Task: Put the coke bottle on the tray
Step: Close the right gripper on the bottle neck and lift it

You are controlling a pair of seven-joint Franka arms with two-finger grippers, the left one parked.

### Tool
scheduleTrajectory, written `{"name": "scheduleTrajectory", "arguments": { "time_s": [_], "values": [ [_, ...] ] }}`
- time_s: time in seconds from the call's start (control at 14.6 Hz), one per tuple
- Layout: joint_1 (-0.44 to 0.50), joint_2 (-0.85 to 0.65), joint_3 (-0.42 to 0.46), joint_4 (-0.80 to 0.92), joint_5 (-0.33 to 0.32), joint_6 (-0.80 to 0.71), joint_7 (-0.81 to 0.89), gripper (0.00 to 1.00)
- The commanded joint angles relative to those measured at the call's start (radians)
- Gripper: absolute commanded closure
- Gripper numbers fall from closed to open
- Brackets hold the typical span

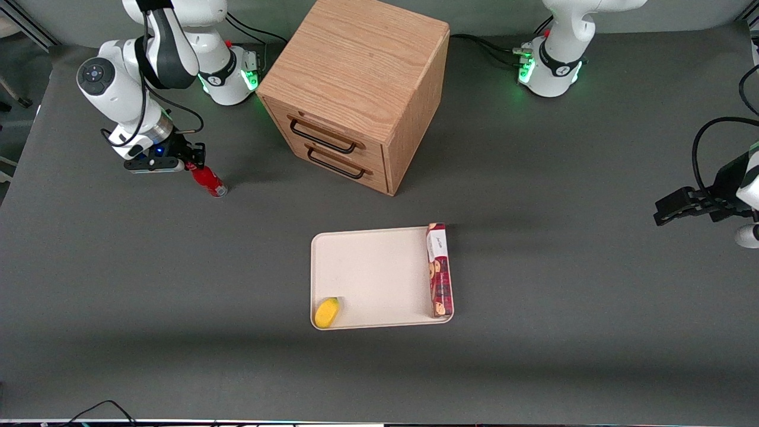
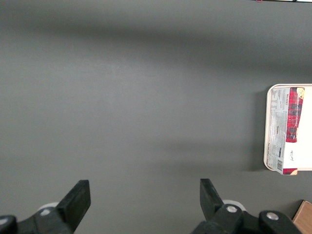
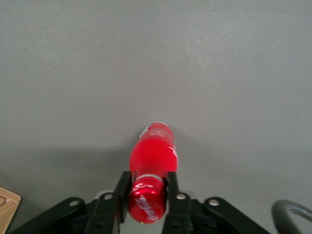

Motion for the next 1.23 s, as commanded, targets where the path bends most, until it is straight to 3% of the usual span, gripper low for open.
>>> {"name": "scheduleTrajectory", "arguments": {
  "time_s": [0.0,0.21,0.62,0.75,1.03,1.16],
  "values": [
    [0.001,-0.006,-0.001,-0.008,0.023,0.017,-0.009,1.00],
    [0.003,-0.023,0.005,0.044,0.023,-0.053,-0.005,1.00],
    [0.004,-0.011,0.000,0.559,0.020,-0.584,-0.017,1.00],
    [0.007,0.078,0.006,0.802,0.020,-0.738,-0.006,1.00],
    [0.016,0.397,0.032,1.382,0.020,-1.071,0.021,1.00],
    [0.041,0.492,0.054,1.518,0.023,-1.132,0.096,1.00]
  ]
}}
